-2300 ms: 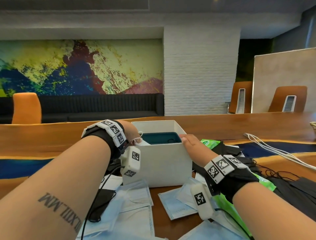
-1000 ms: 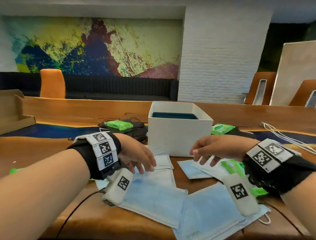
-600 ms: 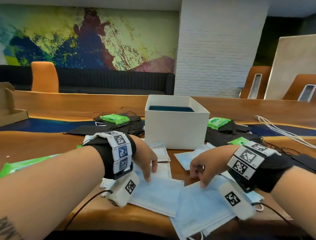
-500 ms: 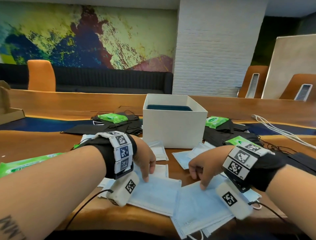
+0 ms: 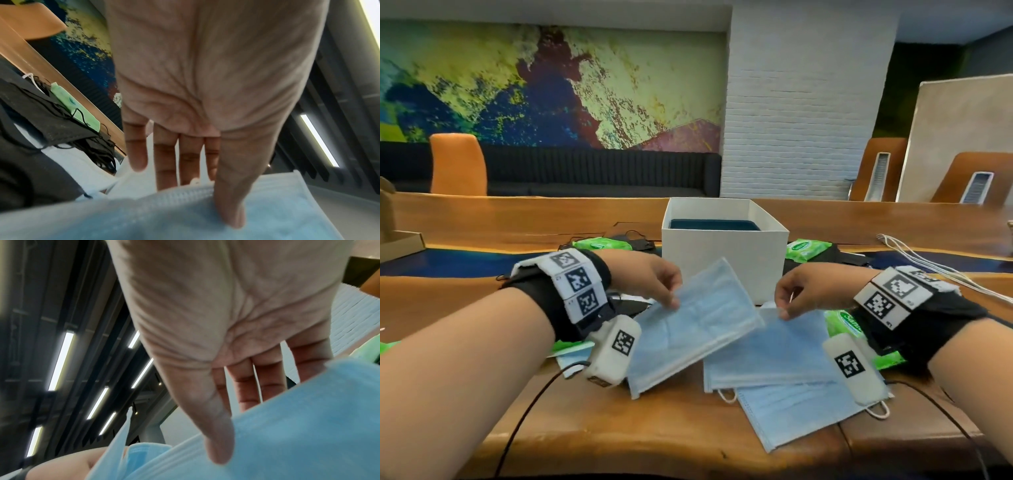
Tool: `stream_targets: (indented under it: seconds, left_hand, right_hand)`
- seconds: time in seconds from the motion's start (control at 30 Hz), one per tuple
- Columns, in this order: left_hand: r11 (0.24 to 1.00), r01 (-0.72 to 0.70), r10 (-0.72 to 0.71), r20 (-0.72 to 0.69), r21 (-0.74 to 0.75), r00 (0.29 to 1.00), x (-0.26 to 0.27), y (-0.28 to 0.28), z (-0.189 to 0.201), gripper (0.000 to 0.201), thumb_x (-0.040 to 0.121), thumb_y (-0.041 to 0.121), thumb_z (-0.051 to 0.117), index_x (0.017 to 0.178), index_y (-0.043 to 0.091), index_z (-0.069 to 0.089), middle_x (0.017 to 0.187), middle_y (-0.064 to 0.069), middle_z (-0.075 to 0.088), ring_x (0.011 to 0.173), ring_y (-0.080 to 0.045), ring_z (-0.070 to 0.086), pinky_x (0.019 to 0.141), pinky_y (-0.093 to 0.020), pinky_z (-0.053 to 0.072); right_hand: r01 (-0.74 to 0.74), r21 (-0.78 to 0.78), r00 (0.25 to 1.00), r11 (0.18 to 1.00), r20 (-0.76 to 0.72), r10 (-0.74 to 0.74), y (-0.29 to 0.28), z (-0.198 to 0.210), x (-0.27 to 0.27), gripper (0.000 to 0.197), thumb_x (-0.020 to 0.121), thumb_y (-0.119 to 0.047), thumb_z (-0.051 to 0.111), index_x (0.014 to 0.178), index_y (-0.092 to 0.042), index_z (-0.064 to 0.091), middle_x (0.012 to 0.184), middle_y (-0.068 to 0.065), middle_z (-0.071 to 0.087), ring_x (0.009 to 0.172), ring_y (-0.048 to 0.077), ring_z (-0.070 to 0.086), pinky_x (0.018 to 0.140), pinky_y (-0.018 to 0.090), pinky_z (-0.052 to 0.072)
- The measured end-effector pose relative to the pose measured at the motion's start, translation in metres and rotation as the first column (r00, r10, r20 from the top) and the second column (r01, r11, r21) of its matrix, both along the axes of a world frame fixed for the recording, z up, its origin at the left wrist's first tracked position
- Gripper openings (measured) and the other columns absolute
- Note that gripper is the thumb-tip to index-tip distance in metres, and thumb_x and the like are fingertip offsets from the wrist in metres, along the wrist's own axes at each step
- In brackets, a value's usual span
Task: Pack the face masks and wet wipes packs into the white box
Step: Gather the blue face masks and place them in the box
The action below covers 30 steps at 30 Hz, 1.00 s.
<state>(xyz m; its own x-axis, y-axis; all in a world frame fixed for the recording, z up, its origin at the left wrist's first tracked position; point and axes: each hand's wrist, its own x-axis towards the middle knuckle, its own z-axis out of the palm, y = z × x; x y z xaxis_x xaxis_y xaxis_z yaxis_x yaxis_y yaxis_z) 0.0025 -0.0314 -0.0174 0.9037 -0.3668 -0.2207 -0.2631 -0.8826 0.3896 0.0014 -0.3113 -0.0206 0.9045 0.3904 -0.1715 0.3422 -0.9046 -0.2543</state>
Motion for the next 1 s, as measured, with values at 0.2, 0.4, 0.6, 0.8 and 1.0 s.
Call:
stream_targets:
  seconds: [0.2, 0.4, 0.6, 0.8, 1.0]
  left_hand:
    - [0.944, -0.107, 0.12, 0.021, -0.313, 0.993, 0.0, 0.009, 0.0, 0.015, 0.089, 0.018, 0.066, 0.082, 0.018, 0.053, 0.086, 0.0, 0.063, 0.081, -0.014, 0.06, 0.077, -0.027, 0.055]
    - [0.775, -0.197, 0.238, -0.011, -0.601, 0.971, 0.001, 0.006, -0.005, 0.01, 0.092, 0.014, 0.059, 0.089, 0.014, 0.05, 0.102, -0.012, 0.067, 0.086, -0.022, 0.067, 0.077, -0.035, 0.059]
    - [0.573, -0.22, 0.237, -0.098, -0.789, 0.967, 0.0, 0.002, 0.004, 0.006, 0.095, 0.01, 0.053, 0.099, 0.012, 0.048, 0.104, -0.012, 0.065, 0.092, -0.024, 0.065, 0.083, -0.039, 0.055]
    - [0.481, -0.321, 0.336, -0.167, -0.816, 0.927, 0.003, -0.01, 0.0, 0.018, 0.098, 0.009, 0.048, 0.113, 0.019, 0.047, 0.115, -0.012, 0.059, 0.101, -0.028, 0.06, 0.085, -0.045, 0.053]
    - [0.29, -0.314, 0.24, -0.249, -0.904, 0.938, -0.002, -0.035, -0.004, 0.044, 0.098, 0.005, 0.045, 0.137, 0.024, 0.037, 0.123, -0.007, 0.06, 0.103, -0.027, 0.064, 0.081, -0.046, 0.056]
  right_hand:
    - [0.135, 0.181, 0.981, 0.974, 0.113, -0.157, -0.025, 0.013, 0.009, 0.01, 0.085, -0.025, 0.067, 0.078, -0.021, 0.061, 0.081, -0.003, 0.064, 0.076, 0.015, 0.055, 0.077, 0.031, 0.044]
    - [0.278, 0.474, 0.928, 0.836, 0.093, -0.362, -0.051, 0.011, 0.02, 0.009, 0.081, -0.015, 0.069, 0.078, -0.021, 0.064, 0.092, 0.015, 0.07, 0.081, 0.029, 0.064, 0.084, 0.049, 0.052]
    - [0.221, 0.834, 0.924, 0.506, -0.013, -0.382, -0.052, 0.019, 0.009, 0.019, 0.09, 0.0, 0.055, 0.079, -0.015, 0.054, 0.079, 0.008, 0.057, 0.069, 0.022, 0.053, 0.066, 0.034, 0.042]
    - [0.226, 0.951, 0.959, 0.212, -0.179, -0.221, -0.026, 0.03, -0.009, 0.025, 0.093, 0.004, 0.045, 0.076, -0.014, 0.047, 0.076, 0.005, 0.056, 0.066, 0.015, 0.057, 0.07, 0.031, 0.047]
    - [0.318, 0.941, 0.948, 0.112, -0.315, -0.044, 0.013, 0.02, -0.018, 0.016, 0.095, 0.002, 0.04, 0.089, -0.007, 0.051, 0.096, 0.013, 0.059, 0.091, 0.022, 0.059, 0.092, 0.039, 0.048]
